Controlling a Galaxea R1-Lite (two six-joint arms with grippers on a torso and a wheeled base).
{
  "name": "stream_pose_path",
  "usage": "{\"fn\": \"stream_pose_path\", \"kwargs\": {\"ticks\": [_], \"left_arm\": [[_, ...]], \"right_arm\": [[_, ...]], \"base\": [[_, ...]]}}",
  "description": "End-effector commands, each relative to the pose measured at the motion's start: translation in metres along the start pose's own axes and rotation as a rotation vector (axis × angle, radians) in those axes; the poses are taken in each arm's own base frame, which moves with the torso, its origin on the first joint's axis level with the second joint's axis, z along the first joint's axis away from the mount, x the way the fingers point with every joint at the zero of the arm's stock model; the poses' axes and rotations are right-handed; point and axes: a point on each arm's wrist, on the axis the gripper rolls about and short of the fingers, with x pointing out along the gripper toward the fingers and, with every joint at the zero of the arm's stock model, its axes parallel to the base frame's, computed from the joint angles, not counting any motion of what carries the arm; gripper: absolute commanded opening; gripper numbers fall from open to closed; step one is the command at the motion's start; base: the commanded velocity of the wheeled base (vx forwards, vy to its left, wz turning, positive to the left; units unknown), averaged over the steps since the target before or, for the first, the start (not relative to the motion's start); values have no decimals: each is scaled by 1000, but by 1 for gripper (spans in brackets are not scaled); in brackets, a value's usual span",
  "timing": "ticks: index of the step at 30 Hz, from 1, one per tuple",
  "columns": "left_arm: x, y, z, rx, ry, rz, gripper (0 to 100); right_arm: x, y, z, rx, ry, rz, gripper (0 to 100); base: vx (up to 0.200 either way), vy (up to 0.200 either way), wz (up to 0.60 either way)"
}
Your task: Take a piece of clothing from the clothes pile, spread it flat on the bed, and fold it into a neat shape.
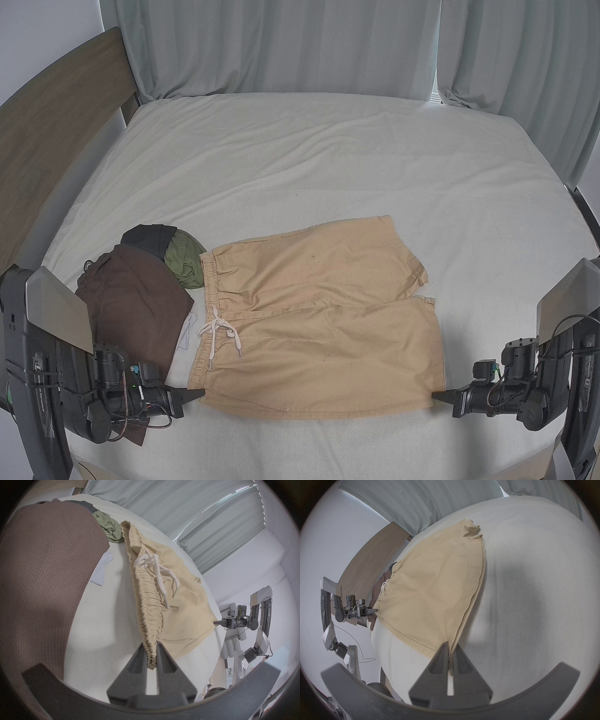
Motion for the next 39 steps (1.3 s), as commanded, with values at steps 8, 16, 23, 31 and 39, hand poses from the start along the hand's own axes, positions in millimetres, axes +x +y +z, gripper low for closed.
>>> {"fn": "stream_pose_path", "kwargs": {"ticks": [8,16,23,31,39], "left_arm": [[3,0,1,4,-3,-8,100],[4,1,2,2,-7,-11,100],[5,2,2,4,-6,-11,100],[6,2,2,4,-5,-11,0],[10,4,-3,-1,16,-12,0]], "right_arm": [[1,-3,0,-44,-4,-2,100],[2,-3,0,-45,-1,10,100],[2,-3,0,-50,-2,11,100],[3,-2,1,-53,-4,14,100],[4,-1,1,-57,-4,30,100]], "base": [[0,0,0],[0,0,0],[0,0,0],[0,0,0],[0,0,0]]}}
